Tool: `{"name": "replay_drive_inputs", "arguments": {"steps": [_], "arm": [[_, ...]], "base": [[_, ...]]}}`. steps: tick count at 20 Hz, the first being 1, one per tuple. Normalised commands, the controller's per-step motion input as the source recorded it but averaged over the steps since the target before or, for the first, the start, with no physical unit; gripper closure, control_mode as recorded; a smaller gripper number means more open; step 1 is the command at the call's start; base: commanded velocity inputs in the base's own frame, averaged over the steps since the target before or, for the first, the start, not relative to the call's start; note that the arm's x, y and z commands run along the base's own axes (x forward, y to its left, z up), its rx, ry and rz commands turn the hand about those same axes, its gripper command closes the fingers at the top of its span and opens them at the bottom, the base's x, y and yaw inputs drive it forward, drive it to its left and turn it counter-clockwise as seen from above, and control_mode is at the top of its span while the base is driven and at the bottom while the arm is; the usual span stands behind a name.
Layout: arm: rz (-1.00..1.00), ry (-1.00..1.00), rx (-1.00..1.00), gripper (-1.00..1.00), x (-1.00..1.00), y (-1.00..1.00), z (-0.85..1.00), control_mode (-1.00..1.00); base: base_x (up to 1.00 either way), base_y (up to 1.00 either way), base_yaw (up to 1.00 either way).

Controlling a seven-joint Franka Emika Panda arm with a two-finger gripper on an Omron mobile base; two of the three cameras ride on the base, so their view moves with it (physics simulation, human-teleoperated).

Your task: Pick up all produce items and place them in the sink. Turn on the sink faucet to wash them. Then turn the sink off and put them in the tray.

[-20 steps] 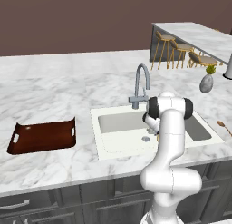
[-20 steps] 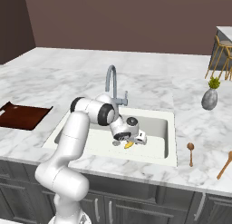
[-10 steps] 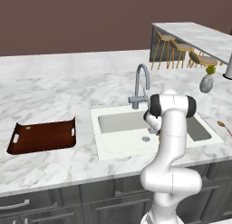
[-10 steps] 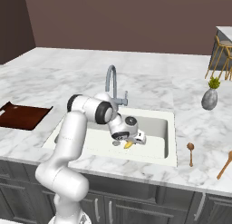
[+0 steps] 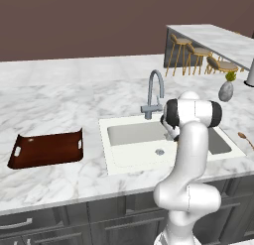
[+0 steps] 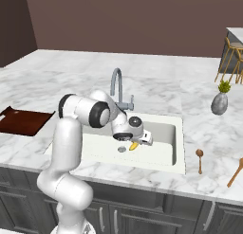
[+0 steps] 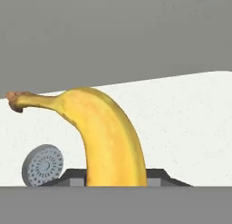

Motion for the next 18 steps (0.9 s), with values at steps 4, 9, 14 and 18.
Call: {"name": "replay_drive_inputs", "arguments": {"steps": [4, 9, 14, 18], "arm": [[-0.02, -0.06, 0.0, 1.0, -0.18, 0.0, 0.76, -1.0], [-0.03, -0.02, 0.0, 1.0, -0.15, 0.0, 0.81, -1.0], [-0.08, 0.0, -0.01, 1.0, -0.06, 0.0, 0.94, -1.0], [-0.1, 0.0, -0.01, 1.0, -0.05, 0.0, 0.89, -1.0]], "base": [[0.0, 0.0, 0.0], [0.0, 0.0, 0.0], [0.0, 0.0, 0.0], [0.0, 0.0, 0.0]]}}
